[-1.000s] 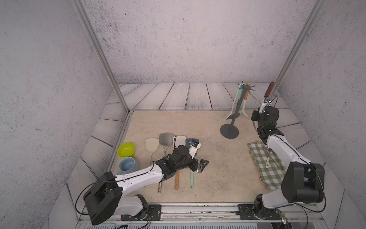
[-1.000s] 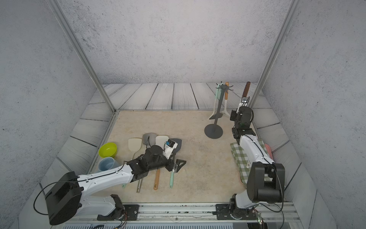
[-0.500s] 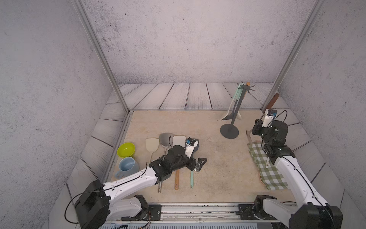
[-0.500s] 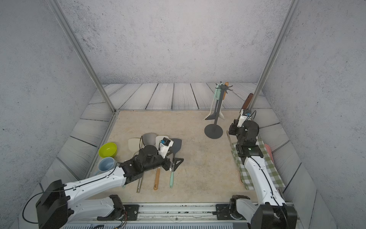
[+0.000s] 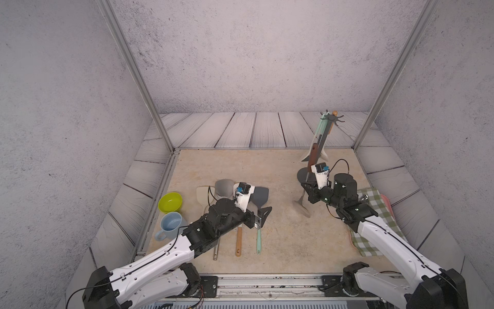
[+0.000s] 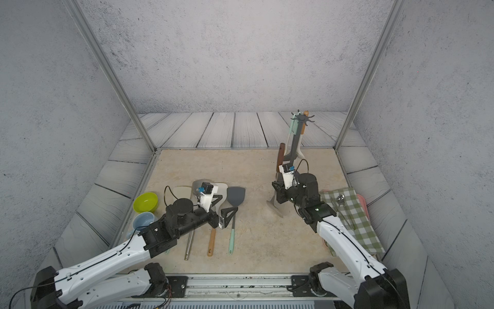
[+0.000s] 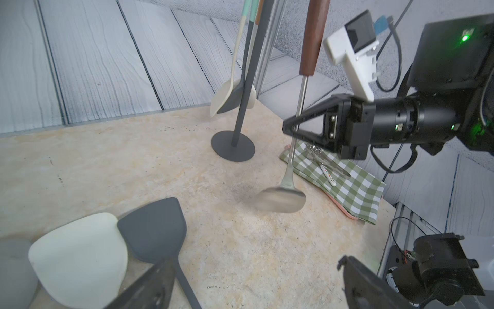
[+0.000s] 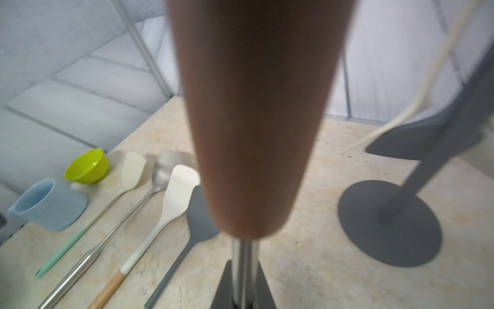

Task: Take the spatula off the kitchen utensil rack
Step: Place the spatula at the center of the board.

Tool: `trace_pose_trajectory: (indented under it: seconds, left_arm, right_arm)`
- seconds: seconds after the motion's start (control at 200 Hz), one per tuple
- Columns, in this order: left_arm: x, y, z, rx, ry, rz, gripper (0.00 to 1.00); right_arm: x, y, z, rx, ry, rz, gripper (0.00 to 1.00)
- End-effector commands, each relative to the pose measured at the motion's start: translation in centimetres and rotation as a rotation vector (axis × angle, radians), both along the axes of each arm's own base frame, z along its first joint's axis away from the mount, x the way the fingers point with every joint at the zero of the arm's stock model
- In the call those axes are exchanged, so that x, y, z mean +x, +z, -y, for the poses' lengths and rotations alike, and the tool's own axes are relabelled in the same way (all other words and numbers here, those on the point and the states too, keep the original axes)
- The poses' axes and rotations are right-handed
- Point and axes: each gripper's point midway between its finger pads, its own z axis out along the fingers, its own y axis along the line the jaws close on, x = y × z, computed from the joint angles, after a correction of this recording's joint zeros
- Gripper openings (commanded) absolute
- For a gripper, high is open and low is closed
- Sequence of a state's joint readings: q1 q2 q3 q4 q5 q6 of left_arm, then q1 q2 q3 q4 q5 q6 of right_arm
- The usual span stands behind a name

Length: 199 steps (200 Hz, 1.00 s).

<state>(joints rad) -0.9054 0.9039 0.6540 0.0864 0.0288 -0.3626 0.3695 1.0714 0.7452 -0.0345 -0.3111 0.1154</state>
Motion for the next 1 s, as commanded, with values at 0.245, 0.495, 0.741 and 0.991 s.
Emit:
trace_pose_trajectory:
  seconds: [0.245,0.495,0.741,0.991]
  left_arm:
    - [1.0,7.3,-3.1,-0.033,0.112,-0.142,0.99]
    - [2.9,9.4,-2.8,-0.035,0.003,-0.332,0.99]
    - [3.3,6.5,-1.3,0.092,-0.123,-0.488,0.96]
    - [2.2,2.7,-2.8,0.28,-0.126,-0.586,0.84]
  right_arm:
    - [-1.9,-1.7,-4.0,-0.352,0.149,0.145,0.0]
    - [-3.3,-2.1,-6.3,-0.529,0.212,0.263,0.0]
    - [-4.6,-2.2,-7.9,-0.661,0.283,0.387,0.0]
    - [-3.6,-3.6,-8.2,-0.835,0.317,0.431,0.0]
